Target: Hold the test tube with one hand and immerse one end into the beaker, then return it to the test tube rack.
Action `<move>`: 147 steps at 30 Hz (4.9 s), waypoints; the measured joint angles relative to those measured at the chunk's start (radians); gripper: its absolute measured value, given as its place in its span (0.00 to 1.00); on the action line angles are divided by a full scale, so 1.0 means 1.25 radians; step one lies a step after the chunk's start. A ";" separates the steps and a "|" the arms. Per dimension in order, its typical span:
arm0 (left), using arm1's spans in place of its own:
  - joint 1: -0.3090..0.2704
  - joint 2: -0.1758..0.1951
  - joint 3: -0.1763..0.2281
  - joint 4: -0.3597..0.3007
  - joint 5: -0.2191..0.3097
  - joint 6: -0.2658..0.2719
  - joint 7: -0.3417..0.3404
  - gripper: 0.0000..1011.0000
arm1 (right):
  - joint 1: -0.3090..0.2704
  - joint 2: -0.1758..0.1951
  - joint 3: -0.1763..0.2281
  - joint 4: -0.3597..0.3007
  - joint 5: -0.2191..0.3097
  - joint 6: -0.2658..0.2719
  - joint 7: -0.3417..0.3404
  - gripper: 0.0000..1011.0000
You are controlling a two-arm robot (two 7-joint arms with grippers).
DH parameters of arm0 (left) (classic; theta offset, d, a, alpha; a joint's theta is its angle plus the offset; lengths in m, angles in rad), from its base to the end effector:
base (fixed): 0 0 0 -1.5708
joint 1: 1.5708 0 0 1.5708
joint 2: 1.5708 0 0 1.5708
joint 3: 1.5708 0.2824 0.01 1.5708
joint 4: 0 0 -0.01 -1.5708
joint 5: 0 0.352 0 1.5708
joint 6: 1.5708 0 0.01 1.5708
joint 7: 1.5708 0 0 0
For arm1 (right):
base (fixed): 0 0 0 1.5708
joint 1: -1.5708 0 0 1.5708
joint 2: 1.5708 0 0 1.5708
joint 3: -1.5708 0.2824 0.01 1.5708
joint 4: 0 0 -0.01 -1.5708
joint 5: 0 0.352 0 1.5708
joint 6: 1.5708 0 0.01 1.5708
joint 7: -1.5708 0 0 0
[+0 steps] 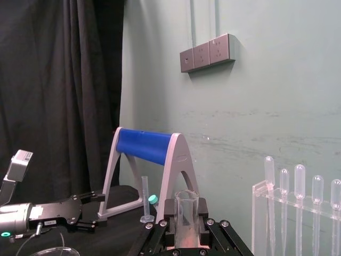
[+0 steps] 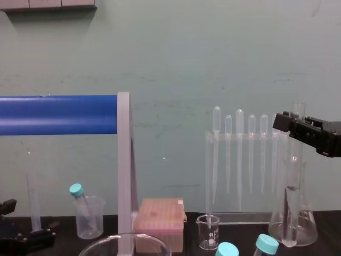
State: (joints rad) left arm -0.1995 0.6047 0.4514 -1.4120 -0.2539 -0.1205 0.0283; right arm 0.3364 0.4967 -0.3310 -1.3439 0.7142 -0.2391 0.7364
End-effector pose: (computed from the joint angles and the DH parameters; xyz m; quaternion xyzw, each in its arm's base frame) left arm 0.3977 0.0669 -0.3044 0.1415 -0.1325 0.5799 0.7913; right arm 0.4485 -0.0754 -0.2478 0.1174 -0.0570 -0.3318 0.9343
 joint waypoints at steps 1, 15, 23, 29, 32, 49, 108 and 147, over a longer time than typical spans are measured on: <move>0.000 0.000 0.000 0.000 0.000 0.000 0.000 0.99 | 0.000 0.000 0.000 0.000 0.000 0.000 0.000 0.24; 0.000 0.000 0.000 0.000 0.000 0.000 0.000 0.99 | 0.000 0.001 0.000 -0.001 0.001 0.000 0.001 0.24; 0.000 0.000 0.000 0.000 0.000 0.000 0.000 0.99 | 0.000 0.001 0.000 -0.001 0.001 0.000 0.001 0.24; 0.000 0.000 0.000 0.000 0.000 0.000 0.000 0.99 | 0.000 0.001 0.000 -0.001 0.001 0.000 0.001 0.24; 0.000 0.000 0.000 0.000 0.000 0.000 0.000 0.99 | 0.000 0.001 0.000 -0.001 0.001 0.000 0.001 0.24; 0.000 0.000 0.000 0.000 0.000 0.000 0.000 0.99 | 0.095 -0.039 -0.055 0.044 0.048 0.005 0.144 0.24; 0.000 0.000 0.000 0.000 0.000 0.000 0.000 0.99 | 0.339 -0.244 -0.324 0.354 0.073 0.033 0.415 0.24; 0.000 0.000 0.000 0.000 0.000 0.000 0.000 0.99 | 0.359 -0.281 -0.326 0.451 0.019 0.037 0.430 0.24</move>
State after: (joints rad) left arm -0.1995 0.6047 0.4513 -1.4119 -0.2539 -0.1205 0.0283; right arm 0.7851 0.1455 -0.7390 -0.7799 0.7380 -0.1926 1.2736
